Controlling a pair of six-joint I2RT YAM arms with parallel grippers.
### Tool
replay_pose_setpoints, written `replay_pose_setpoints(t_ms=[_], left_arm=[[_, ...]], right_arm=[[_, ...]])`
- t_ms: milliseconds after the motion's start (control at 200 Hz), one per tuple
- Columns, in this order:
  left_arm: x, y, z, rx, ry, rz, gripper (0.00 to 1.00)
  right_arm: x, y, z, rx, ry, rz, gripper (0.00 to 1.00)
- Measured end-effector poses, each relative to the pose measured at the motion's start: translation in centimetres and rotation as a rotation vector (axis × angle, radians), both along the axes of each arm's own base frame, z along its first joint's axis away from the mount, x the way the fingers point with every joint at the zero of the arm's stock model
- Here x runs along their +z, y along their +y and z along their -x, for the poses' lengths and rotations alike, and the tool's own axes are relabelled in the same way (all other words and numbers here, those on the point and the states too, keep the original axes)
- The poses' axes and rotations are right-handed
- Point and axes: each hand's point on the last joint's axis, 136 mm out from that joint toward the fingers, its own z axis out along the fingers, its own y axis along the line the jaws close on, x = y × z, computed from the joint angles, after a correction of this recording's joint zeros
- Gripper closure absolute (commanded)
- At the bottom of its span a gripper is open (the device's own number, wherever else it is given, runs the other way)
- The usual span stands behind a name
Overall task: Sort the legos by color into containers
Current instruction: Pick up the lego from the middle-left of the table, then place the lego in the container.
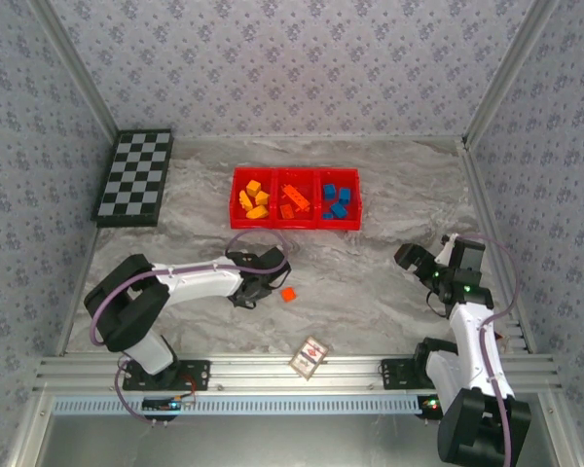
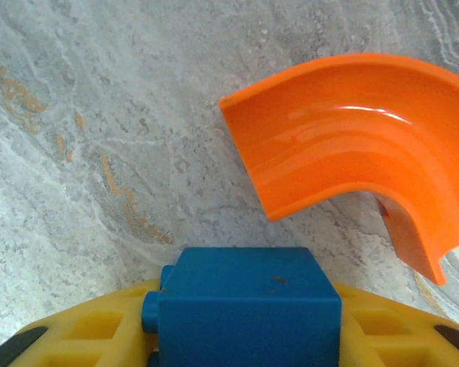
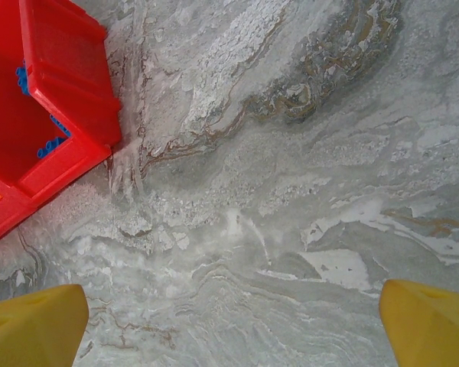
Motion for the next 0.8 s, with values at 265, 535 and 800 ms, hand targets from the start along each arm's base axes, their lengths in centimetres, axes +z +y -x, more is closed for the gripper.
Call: replay_pose_setpoints(t_ms=[265, 535, 800], left_arm=[[2.2, -1.7, -1.3, -0.095, -0.036, 0.019, 0.67], [8.9, -6.6, -4.9, -0.231, -0.161, 0.104, 0.67], [14.9, -14.5, -10.8, -0.437, -0.314, 0.142, 0.70]], right_arm=[[0.0, 0.0, 0.0, -0.001, 0.000, 0.000, 0.00], [0.0, 0.0, 0.0, 0.000, -0.001, 0.000, 0.00], [0.1, 0.0, 0.0, -0.001, -0.003, 0.001, 0.00]])
